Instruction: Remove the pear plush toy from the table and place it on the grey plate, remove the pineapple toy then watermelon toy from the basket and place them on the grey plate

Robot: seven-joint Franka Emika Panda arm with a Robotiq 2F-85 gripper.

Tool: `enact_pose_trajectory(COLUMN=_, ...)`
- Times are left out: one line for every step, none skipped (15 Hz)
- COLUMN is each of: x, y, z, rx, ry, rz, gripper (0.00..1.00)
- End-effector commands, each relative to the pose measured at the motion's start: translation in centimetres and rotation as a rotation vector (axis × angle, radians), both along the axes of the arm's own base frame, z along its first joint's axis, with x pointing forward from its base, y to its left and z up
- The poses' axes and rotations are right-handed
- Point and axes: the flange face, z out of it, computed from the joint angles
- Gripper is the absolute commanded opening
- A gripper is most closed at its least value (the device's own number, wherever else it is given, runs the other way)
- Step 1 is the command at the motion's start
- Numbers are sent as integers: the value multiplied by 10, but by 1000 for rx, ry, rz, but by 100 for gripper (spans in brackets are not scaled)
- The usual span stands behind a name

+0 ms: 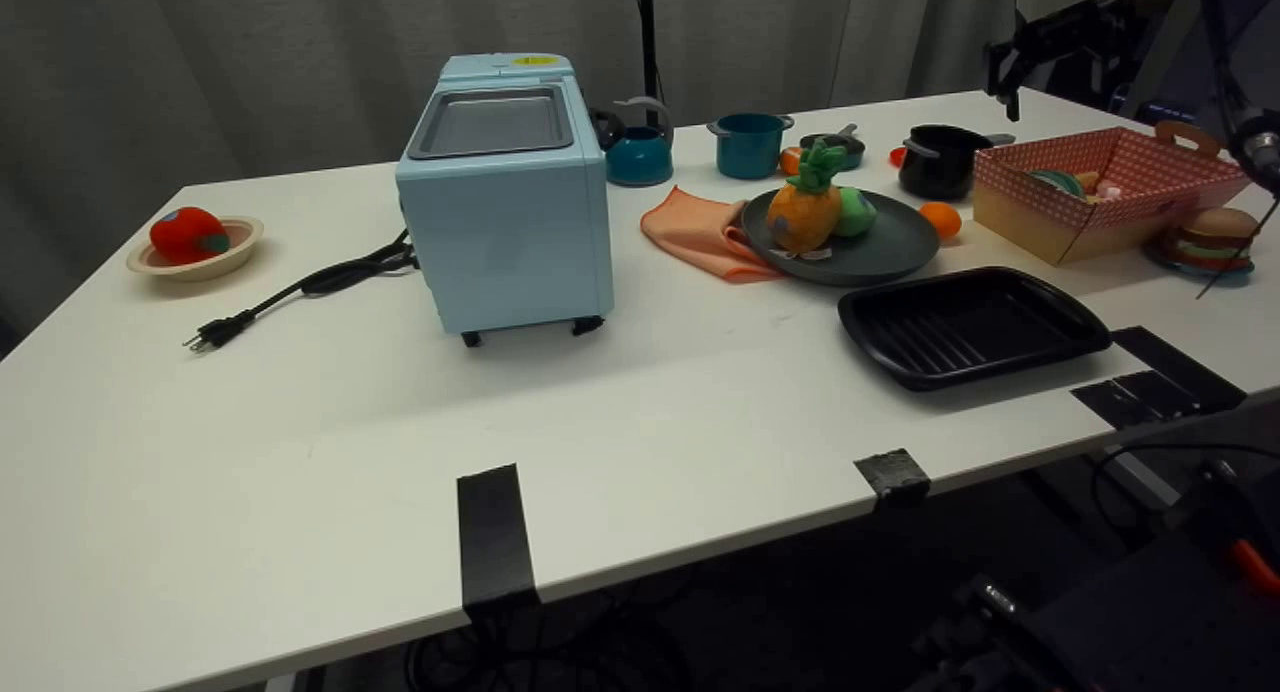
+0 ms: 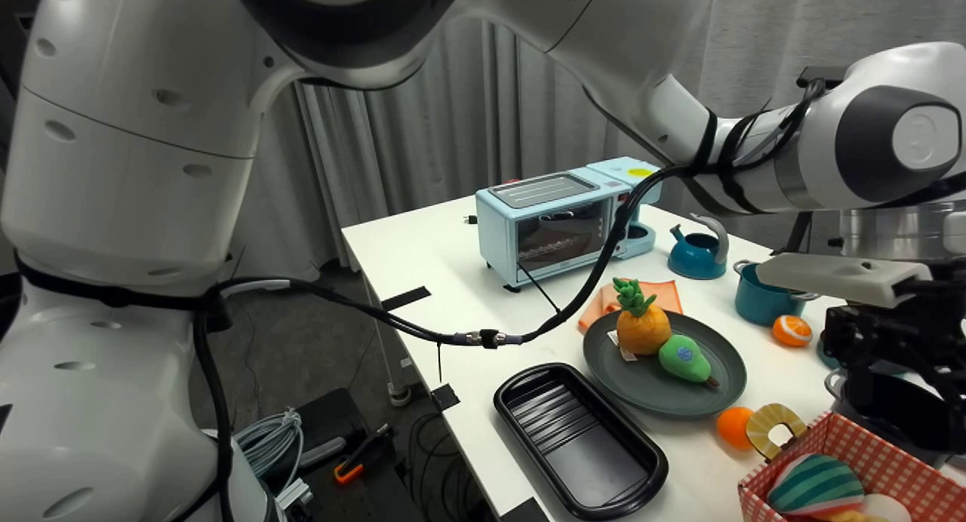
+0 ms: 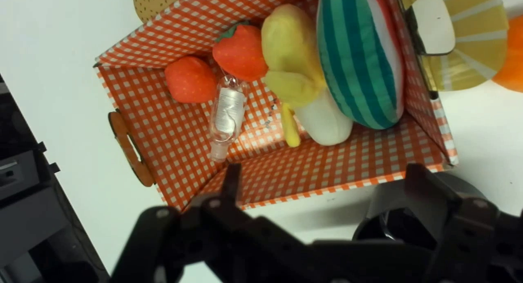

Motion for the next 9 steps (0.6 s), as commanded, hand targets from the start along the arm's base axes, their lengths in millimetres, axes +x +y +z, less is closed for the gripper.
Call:
enact_pose_trajectory(x=-5, y=-12, z=-4, rx=-14, ry=40, rz=-14, gripper=100)
enact_pose_trajectory(x=-5, y=-10, z=-9, rx=-3, ry=35, rz=-16, gripper=100)
enact_pose_trajectory(x=-5, y=-7, z=-14, rx=11, ry=40, rz=-12, gripper=100)
enact_pose_trajectory(x=-4, y=-3, z=-20, rx=24, ry=42, rz=-10, gripper=100)
enact_pose_trajectory(x=-4, y=1, z=-25, rx=35, ry=49, rz=-6, gripper=100)
enact_pose_trajectory(x=-3, y=6, z=-30, rx=47, ry=49, rz=-1, gripper=100)
enact_pose_trajectory(x=-2, y=10, z=-36, rx=55, ry=50, rz=2, gripper=100)
enact_pose_trajectory(x=-1, y=14, z=-41, rx=56, ry=55, rz=3, gripper=100)
enact_pose_trajectory(x=0, y=17, z=-45, rx=61, ry=61, rz=9, gripper=100)
